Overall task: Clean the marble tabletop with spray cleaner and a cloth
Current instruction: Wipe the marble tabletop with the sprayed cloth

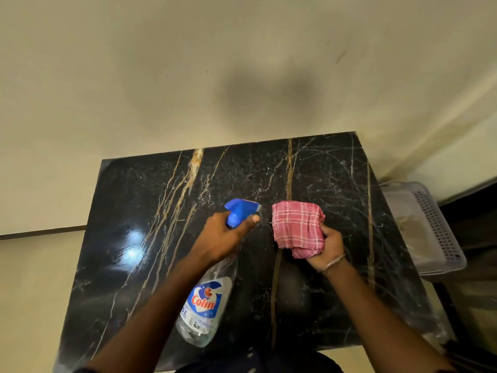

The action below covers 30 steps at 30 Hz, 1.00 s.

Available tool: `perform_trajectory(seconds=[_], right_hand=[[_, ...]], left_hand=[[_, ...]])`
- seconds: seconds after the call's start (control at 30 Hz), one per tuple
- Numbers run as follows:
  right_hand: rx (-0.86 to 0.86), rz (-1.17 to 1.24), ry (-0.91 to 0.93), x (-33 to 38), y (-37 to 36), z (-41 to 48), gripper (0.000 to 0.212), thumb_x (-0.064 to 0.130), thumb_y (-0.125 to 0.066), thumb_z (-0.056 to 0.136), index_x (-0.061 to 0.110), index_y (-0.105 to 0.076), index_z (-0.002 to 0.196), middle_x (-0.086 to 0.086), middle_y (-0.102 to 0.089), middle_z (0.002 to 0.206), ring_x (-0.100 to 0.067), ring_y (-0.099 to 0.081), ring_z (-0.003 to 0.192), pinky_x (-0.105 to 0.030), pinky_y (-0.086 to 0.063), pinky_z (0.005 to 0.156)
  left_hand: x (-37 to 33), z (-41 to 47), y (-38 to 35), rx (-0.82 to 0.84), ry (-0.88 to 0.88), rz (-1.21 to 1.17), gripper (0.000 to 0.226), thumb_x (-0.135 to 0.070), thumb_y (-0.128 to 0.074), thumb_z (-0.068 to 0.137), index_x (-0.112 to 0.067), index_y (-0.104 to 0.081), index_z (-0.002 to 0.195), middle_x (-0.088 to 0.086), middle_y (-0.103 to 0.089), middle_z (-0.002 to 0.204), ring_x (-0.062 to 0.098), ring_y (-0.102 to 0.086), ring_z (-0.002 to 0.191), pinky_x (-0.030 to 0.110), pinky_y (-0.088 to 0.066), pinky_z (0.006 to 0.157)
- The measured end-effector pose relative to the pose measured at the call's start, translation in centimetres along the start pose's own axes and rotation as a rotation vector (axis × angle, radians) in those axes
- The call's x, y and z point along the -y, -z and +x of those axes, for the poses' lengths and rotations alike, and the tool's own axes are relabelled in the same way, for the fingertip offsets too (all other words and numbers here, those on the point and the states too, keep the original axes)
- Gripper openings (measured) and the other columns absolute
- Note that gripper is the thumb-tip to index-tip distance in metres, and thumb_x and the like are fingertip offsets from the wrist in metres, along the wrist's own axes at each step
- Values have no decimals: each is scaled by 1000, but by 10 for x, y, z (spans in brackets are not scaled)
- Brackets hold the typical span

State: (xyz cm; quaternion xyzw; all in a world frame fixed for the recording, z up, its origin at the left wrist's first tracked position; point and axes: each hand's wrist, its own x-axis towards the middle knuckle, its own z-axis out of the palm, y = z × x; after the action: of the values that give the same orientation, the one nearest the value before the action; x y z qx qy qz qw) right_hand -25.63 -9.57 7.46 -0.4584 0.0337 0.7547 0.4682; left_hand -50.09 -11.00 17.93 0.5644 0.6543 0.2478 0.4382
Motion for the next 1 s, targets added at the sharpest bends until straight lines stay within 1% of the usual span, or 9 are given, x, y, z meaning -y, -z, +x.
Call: perform_trajectory(seconds=[0.07,0.1,0.13,0.2,0.27,0.4,0.53,0.73,1.0], right_hand=[[39,51,8,1,2,-2,64,28,-91,40,2,-77,97,-23,-71,108,-39,-72,90,-57,-59,67],[26,65,1,1,2,-3,76,29,-93,37,3,-74,106,-23,-71,110,-40,-71,91,-57,-59,72],[-4,59,5,1,-1,-7,74,32,-89,50,3,-68,115,-23,-70,110,-40,-71,91,-56,-58,78],[-49,58,-1,3,-3,-9,50,35,-56,89,3,-58,127,-22,-71,109,-38,-72,90,-55,-50,84],[-45,78,-13,5,2,-4,47,35,-37,99,3,-58,126,-22,-71,108,-39,-70,93,-55,-46,85],[-25,88,-10,6,9,-10,45,35,-34,101,3,-61,118,-22,-72,105,-40,-71,91,-55,-45,85],[-9,90,-11,7,12,-13,46,36,-35,100,3,-60,119,-23,-71,108,-42,-57,114,-56,-45,86],[-4,88,18,14,9,-11,45,33,-36,99,2,-60,121,-24,-68,114,-41,-55,118,-56,-45,88],[-3,94,18,14,3,-9,48,34,-36,99,2,-55,129,-26,-58,131,-43,-50,126,-60,-34,107]], left_hand=[[-5,-6,-3,20,-31,17,46,-52,-62,87,-12,-55,64,-3,-54,50,7,-52,46,29,-44,52],[-7,-8,-5,28,-48,28,51,-54,-62,86,-8,-56,66,2,-55,51,9,-52,47,34,-45,52],[-10,-11,-8,37,-65,44,55,-56,-61,85,-5,-57,69,5,-55,54,11,-51,48,37,-46,53],[-14,-15,-12,56,-98,75,52,-57,-60,85,-6,-60,75,4,-56,58,9,-50,50,33,-44,53],[-18,-18,-16,53,-127,101,51,-58,-58,84,-8,-61,79,7,-57,60,9,-50,51,30,-44,53],[-19,-21,-19,-54,-90,59,51,-58,-60,84,-8,-60,73,9,-60,58,11,-54,50,31,-47,53],[-21,-24,-18,-95,-74,60,52,-56,-60,85,-6,-61,72,14,-63,59,14,-56,49,30,-48,52],[-21,-29,-27,58,-121,142,41,-53,-59,88,-13,-62,79,2,-59,59,8,-54,51,26,-46,54],[-37,-25,-43,25,-177,68,35,-51,-60,88,-24,-53,66,-7,-50,52,3,-45,45,13,-36,45]])
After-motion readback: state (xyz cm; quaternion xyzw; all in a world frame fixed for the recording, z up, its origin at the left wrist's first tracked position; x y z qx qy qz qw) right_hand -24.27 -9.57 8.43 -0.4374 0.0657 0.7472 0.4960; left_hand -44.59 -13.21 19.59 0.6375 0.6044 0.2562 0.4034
